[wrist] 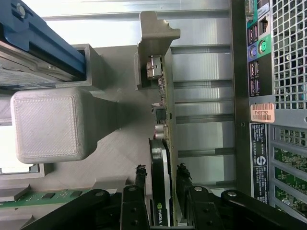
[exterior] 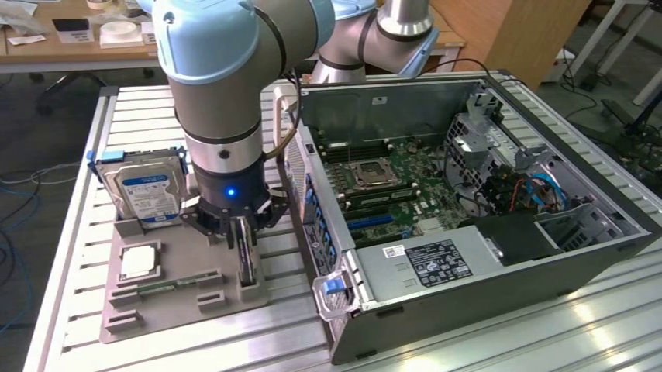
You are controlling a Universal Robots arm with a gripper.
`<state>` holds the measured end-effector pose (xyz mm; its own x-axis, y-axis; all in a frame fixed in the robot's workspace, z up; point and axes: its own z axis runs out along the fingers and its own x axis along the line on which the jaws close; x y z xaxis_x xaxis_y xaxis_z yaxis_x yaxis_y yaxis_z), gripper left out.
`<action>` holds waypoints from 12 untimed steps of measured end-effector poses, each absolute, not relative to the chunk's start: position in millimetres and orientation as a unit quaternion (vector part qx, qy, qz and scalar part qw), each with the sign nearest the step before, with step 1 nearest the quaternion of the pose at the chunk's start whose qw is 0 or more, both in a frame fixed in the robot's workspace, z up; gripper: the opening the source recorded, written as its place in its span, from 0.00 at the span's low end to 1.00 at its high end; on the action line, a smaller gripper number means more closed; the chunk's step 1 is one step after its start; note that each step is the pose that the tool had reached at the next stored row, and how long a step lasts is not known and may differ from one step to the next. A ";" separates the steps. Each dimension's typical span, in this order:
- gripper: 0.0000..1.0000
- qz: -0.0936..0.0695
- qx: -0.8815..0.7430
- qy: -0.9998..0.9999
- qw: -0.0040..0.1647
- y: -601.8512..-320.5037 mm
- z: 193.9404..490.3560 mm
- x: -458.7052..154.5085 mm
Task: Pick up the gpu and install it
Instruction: 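Pick up the gpu and move the gpu toward the slot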
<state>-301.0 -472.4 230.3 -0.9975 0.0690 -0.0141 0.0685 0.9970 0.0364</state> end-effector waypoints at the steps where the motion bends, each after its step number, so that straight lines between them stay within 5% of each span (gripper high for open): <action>1: 0.39 0.018 0.034 0.999 0.008 -472.4 230.3 -301.0; 6: 0.39 0.018 0.034 0.999 0.008 -472.4 230.3 -301.0; 12: 0.27 0.018 0.034 0.999 0.008 -472.4 230.3 -301.0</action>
